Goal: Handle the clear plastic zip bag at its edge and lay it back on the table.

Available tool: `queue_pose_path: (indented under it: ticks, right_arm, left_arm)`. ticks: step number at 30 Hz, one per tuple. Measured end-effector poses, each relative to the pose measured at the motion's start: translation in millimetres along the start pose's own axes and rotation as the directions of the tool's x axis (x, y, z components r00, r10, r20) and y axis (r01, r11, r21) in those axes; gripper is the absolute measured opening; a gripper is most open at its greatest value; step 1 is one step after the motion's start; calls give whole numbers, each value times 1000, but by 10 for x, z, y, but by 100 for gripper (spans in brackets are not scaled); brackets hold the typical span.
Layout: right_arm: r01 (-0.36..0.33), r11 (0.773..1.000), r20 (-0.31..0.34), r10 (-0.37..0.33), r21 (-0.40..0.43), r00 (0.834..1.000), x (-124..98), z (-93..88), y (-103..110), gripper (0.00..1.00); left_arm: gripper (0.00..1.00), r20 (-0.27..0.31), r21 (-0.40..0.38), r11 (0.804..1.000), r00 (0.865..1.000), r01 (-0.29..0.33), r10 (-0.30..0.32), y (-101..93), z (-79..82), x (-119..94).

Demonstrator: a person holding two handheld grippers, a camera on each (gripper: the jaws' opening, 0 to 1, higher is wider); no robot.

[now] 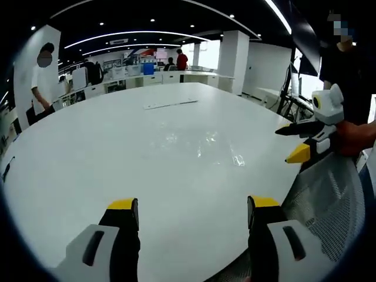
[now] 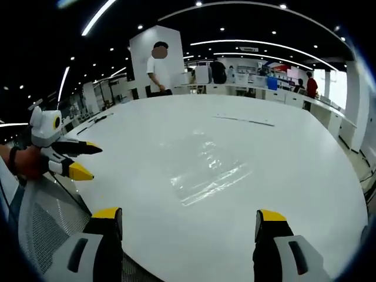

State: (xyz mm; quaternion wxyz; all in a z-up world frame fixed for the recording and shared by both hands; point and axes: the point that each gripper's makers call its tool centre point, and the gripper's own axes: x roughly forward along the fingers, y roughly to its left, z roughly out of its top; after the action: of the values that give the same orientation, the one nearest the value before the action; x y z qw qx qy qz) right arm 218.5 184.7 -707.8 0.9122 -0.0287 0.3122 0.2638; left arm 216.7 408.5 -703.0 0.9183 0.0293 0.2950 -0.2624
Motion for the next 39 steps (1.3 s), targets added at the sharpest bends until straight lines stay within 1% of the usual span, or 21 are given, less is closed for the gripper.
queue_pose_path:
  ticks: [14, 22, 39]
  right_arm:
    - [-5, 1000, 0, 5, -2, 1000, 13, 4, 12, 94]
    - [-3, 1000, 2, 3, 1, 1000, 12, 3, 0, 94]
    - [-5, 1000, -7, 5, 1, 1000, 15, -16, 4, 94]
  left_arm:
    - [74, -6, 3, 1000, 1000, 0, 0, -28, -9, -2]
    - [74, -10, 6, 1000, 1000, 3, -3, 0, -43, 23]
    - [74, -2, -6, 1000, 1000, -3, 3, 18, -20, 7]
